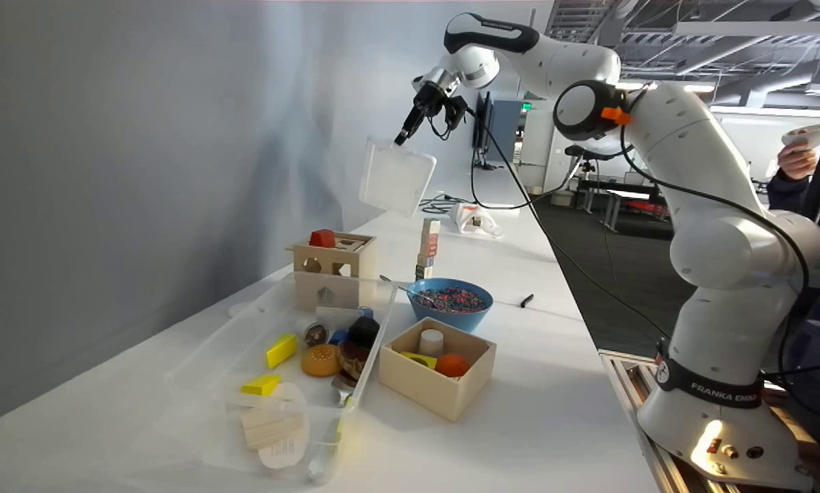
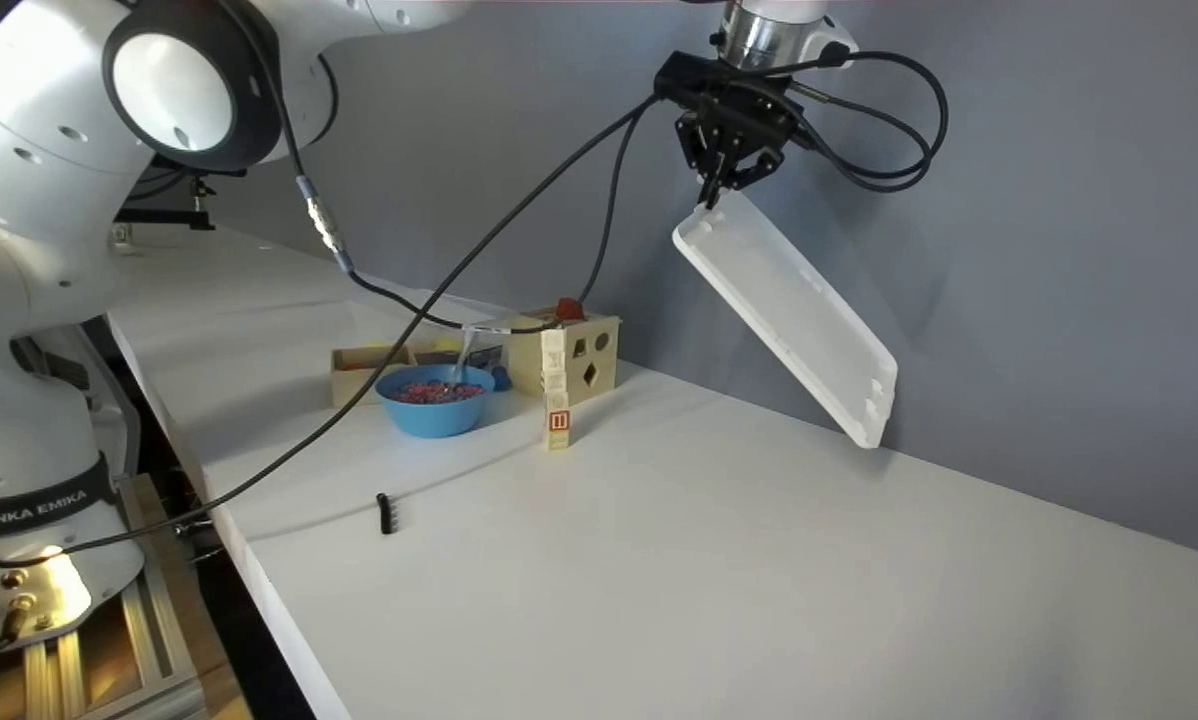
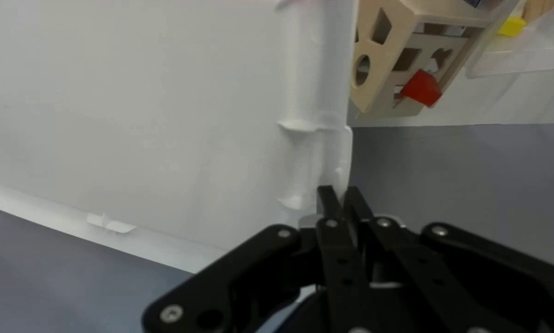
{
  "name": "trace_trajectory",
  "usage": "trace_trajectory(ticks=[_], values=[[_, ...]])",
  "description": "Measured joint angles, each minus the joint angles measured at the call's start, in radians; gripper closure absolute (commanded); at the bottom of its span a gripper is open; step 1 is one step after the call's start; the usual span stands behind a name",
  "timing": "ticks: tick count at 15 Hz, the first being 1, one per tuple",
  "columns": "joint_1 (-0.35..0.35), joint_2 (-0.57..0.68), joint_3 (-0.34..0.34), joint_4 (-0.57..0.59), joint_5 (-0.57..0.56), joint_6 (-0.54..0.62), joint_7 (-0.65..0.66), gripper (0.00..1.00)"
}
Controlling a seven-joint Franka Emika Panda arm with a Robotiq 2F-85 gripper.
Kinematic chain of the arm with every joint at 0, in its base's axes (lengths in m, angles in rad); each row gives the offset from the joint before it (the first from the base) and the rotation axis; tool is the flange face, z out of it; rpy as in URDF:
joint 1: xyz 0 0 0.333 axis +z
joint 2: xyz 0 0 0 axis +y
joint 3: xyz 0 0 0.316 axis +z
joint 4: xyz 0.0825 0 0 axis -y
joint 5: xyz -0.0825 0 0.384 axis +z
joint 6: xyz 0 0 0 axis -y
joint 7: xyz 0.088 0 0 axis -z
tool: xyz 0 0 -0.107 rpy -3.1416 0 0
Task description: Put the white lid on the transparent bowl
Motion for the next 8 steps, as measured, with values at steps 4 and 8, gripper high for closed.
trace_trajectory(ticks=[4,8], values=[[0.001,-0.001,0.042,0.046,0.001,-0.117,-0.011,0.98],[0.012,-0.008,0.094,0.072,0.001,-0.219,-0.053,0.98]])
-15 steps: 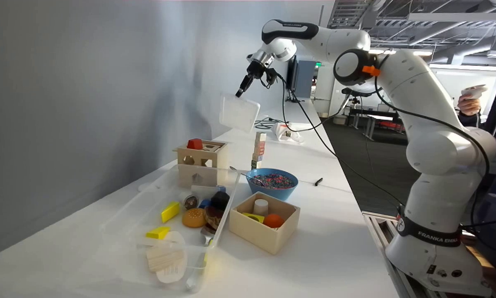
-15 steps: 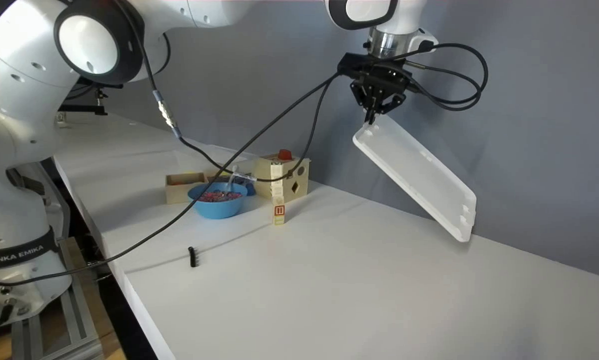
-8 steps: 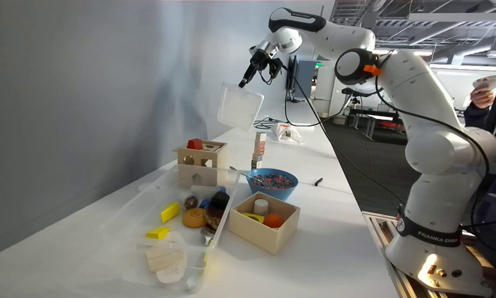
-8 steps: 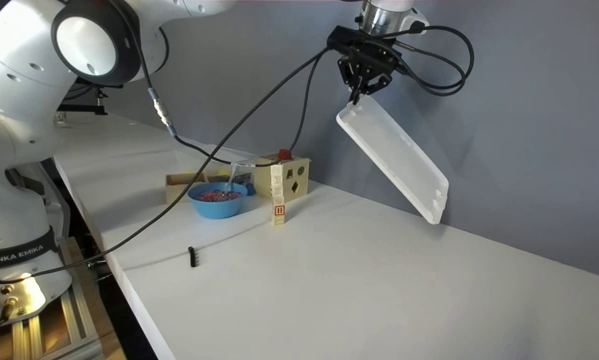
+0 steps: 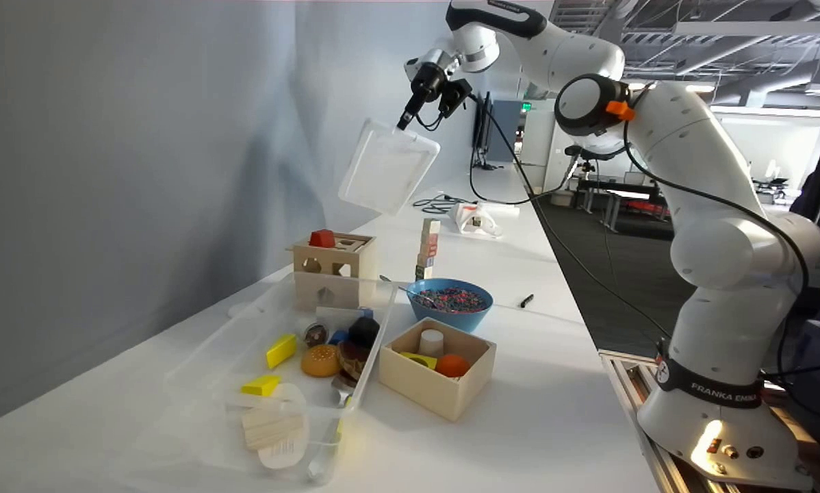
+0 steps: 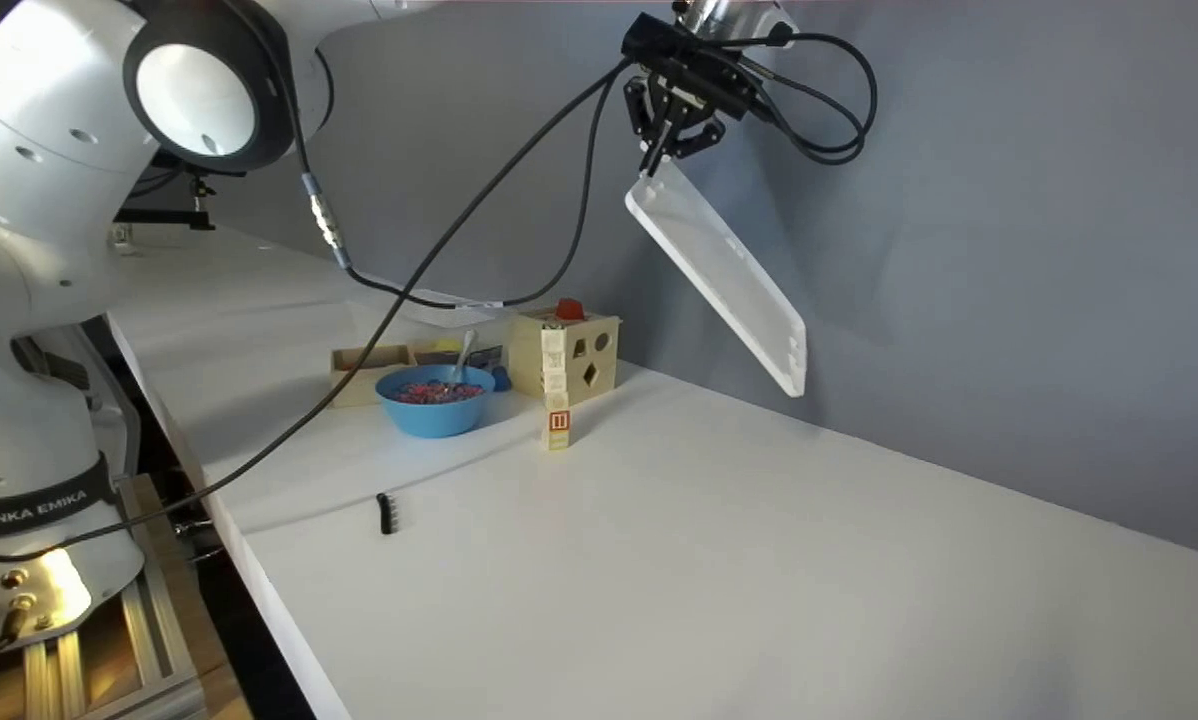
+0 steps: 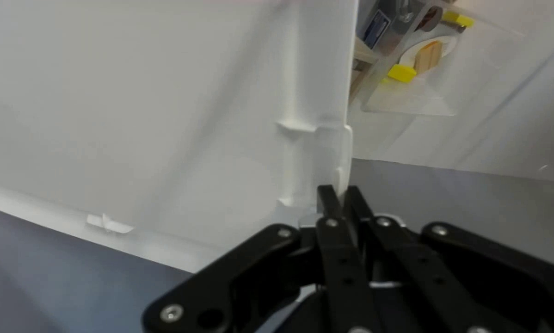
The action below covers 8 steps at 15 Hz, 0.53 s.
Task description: Put the white lid on the transparent bowl
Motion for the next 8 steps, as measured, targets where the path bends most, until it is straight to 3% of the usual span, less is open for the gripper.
trace_trajectory(ticks=[7,8], values=[[0.060,-0.026,0.071,0.012,0.000,-0.079,-0.093,0.98],[0.060,-0.032,0.083,0.015,0.000,-0.093,-0.099,0.93]])
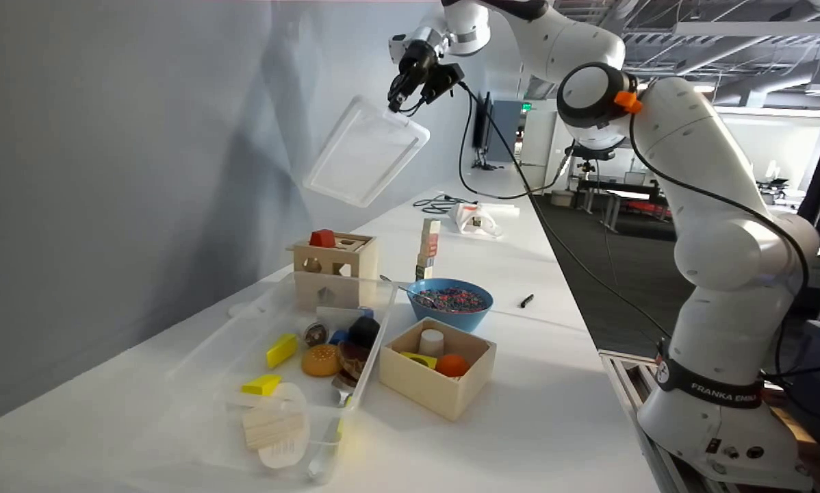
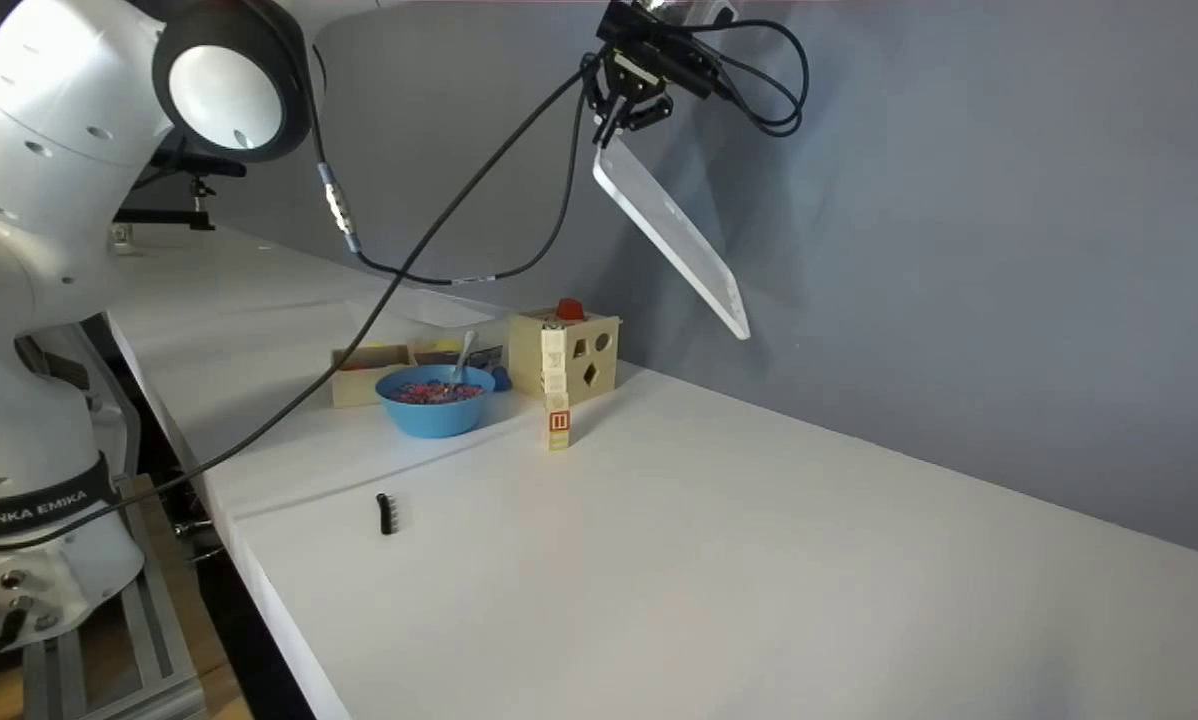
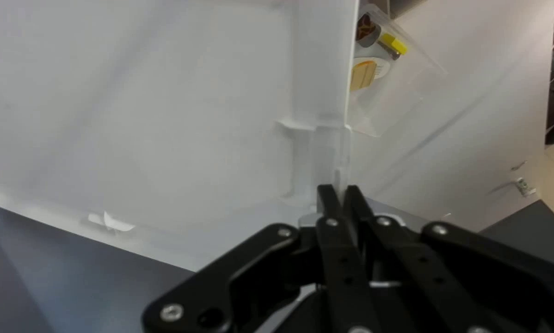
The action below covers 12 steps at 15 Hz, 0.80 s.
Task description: Put the white lid on the transparent bowl
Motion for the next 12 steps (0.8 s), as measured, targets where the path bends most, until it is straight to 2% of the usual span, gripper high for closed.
trace_trajectory(ticks=[4,5,9,12], values=[[-0.001,-0.011,0.018,0.014,0.000,-0.011,-0.001,0.93],[-0.001,-0.011,0.018,0.014,0.000,-0.012,-0.002,0.98],[-0.003,-0.004,0.020,0.005,0.001,-0.014,-0.003,0.98],[-0.007,0.015,0.054,0.004,0.047,-0.039,-0.030,0.98]])
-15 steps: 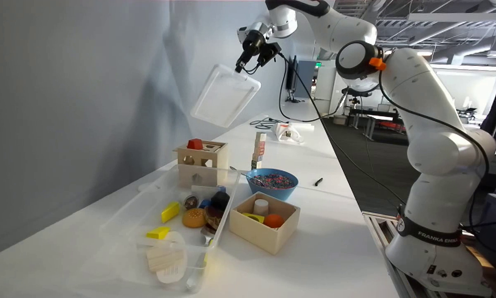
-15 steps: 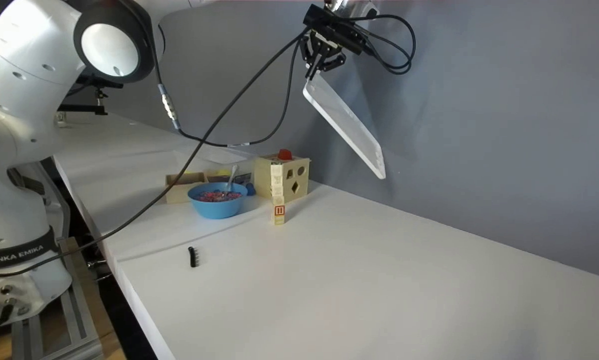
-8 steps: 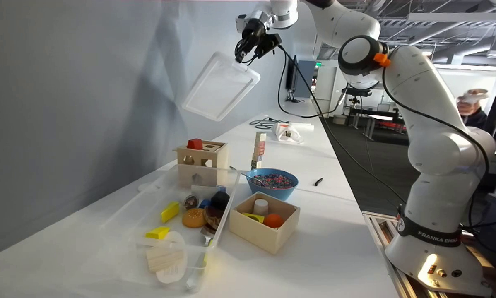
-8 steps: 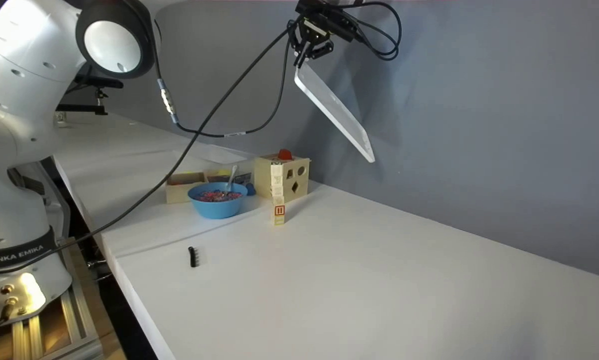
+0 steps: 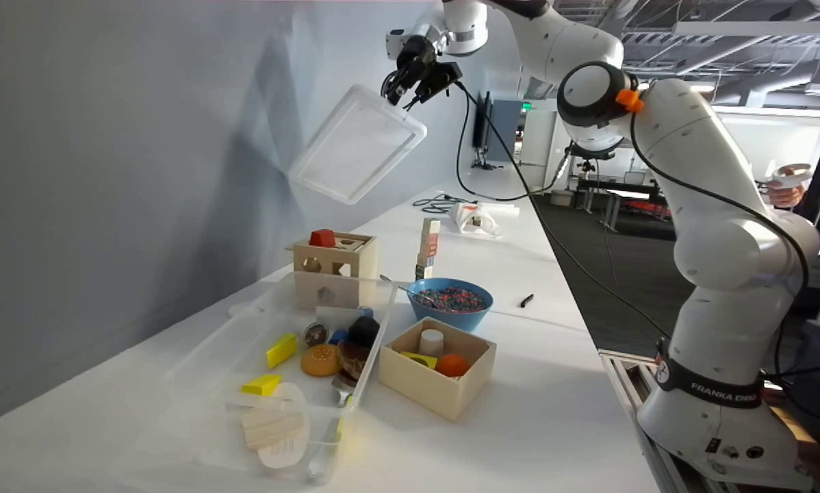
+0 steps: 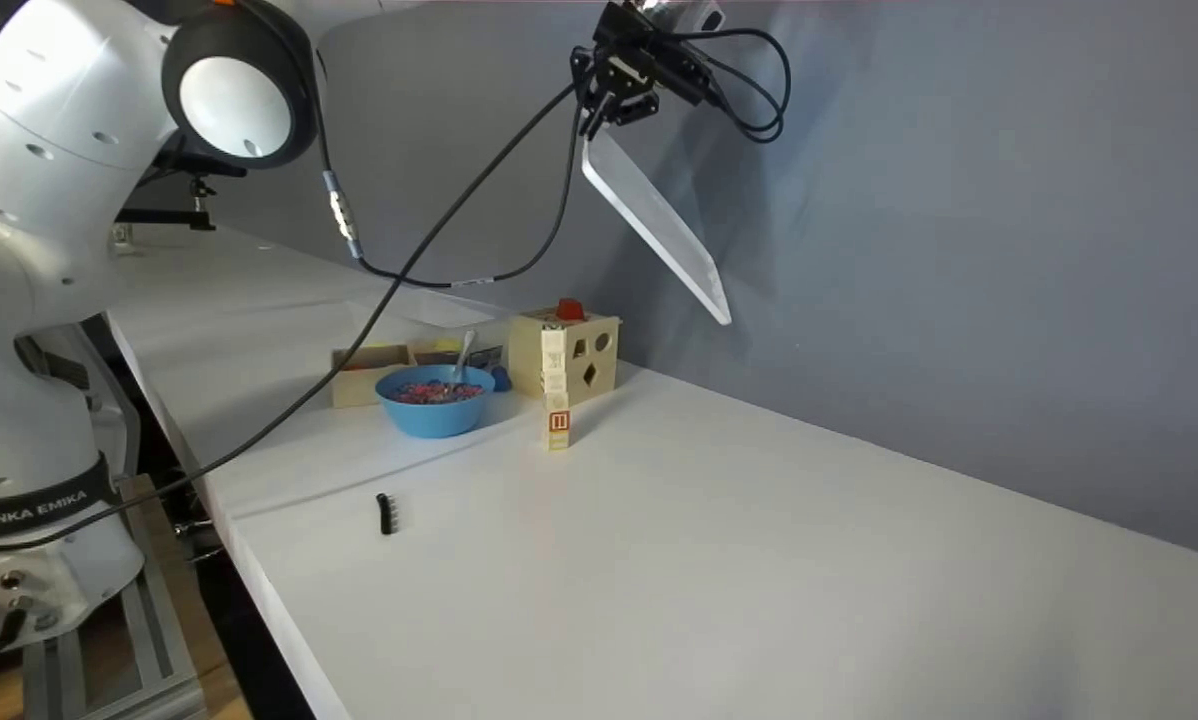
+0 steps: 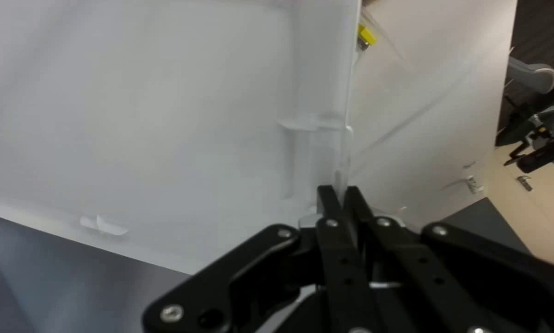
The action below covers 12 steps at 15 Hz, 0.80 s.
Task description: Put the white lid on the transparent bowl
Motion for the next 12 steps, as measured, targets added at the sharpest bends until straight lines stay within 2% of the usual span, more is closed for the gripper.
trace_trajectory(ticks=[3,8,12], values=[[0.000,-0.004,0.055,0.001,0.041,-0.081,-0.038,0.98],[0.013,-0.053,0.148,0.002,0.047,-0.267,-0.104,0.98],[-0.005,-0.106,0.299,-0.091,0.043,-0.280,-0.157,0.98]])
